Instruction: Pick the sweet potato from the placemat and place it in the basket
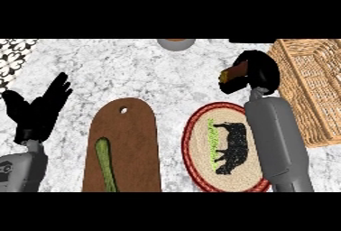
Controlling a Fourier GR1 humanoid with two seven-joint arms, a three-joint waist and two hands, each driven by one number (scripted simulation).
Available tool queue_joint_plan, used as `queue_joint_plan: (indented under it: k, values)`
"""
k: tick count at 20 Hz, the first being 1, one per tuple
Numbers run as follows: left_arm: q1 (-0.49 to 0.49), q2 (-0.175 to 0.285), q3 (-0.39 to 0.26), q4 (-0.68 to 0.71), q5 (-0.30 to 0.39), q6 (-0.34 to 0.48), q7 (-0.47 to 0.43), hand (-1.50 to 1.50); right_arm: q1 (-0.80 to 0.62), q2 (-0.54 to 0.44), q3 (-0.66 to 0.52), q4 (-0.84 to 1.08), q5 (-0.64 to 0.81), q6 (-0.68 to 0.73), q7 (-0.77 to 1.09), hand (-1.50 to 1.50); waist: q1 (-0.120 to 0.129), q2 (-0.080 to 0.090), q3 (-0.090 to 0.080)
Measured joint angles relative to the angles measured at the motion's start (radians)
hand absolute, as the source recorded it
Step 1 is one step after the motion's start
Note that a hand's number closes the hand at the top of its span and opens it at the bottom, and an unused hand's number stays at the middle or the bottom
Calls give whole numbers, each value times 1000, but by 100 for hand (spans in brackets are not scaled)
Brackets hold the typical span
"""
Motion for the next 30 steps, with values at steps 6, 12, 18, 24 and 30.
queue_joint_plan:
  k: [6,12,18,24,30]
  values:
    - [-37,-13,-40,0,-6,-24,-1,0,-173,5,-68,11,81,-327,254,150,72,13,-11]
    - [-58,-26,-67,6,-22,-25,-1,0,-337,-2,-108,131,285,-502,483,150,100,18,-17]
    - [-84,-22,-61,18,-21,-24,14,0,-496,-57,-162,280,468,-511,582,150,98,18,-17]
    - [-92,-26,-65,21,-29,-16,11,0,-601,-144,-226,395,591,-516,622,150,96,19,-16]
    - [-83,-23,-57,35,-27,-19,1,0,-651,-216,-281,479,700,-516,661,150,84,18,-16]
